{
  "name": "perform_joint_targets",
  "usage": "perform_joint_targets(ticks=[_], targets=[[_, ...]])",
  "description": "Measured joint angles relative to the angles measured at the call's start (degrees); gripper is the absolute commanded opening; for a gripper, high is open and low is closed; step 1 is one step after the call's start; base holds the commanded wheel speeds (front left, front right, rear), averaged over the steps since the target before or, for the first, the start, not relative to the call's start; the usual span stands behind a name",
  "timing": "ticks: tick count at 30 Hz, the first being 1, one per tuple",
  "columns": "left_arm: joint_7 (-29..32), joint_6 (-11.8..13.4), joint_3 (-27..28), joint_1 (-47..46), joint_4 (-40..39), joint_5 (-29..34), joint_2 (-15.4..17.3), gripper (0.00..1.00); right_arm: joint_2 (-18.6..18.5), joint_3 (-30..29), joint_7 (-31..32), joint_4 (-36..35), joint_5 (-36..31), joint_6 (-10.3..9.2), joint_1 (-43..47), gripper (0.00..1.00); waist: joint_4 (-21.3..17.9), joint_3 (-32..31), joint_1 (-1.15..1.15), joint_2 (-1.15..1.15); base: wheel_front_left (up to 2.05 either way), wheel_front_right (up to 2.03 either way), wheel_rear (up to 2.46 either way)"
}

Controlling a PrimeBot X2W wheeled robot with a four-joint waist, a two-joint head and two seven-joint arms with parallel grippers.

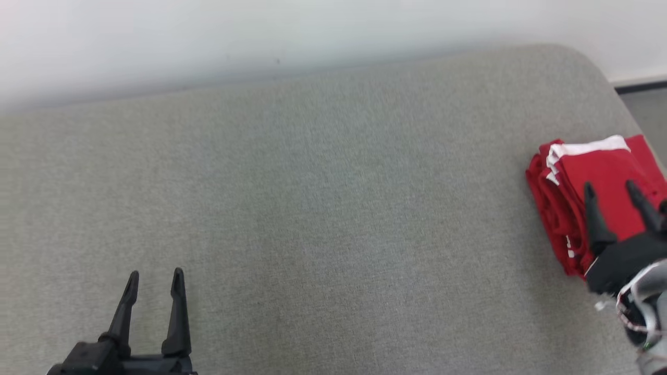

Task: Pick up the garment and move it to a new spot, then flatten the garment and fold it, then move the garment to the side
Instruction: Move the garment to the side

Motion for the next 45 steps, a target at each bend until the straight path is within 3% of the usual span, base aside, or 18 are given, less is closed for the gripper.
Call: perform_joint_targets(ticks=[6, 12, 30, 45], targets=[[0.0, 0.5, 2.8, 2.6, 2.2, -1.0, -1.1, 1.00, 4.4, 2.2, -3.6, -11.3, 7.5, 0.00, 10.1, 1.00, 1.4, -5.9, -0.01, 0.00, 0.00, 0.00, 0.00], [0.0, 1.0, 3.8, 3.9, 3.3, -0.9, -1.4, 1.00, 6.7, 4.7, -4.9, -16.3, 10.2, 0.00, 14.3, 1.00, 2.8, -10.0, -0.01, -0.01, 0.00, 0.00, 0.00], [0.0, 1.8, 4.7, 8.5, 3.8, 2.1, -1.9, 1.00, 10.8, 7.7, -7.4, -12.0, 6.2, 0.00, 20.1, 1.00, 7.1, -14.9, 0.01, 0.00, 0.00, 0.00, 0.00], [0.0, 2.5, 3.3, 9.3, 5.4, 1.2, -1.9, 1.00, 11.8, 7.3, -8.1, -9.8, 4.3, 0.00, 21.1, 1.00, 6.4, -15.4, 0.01, 0.01, 0.00, 0.00, 0.00]])
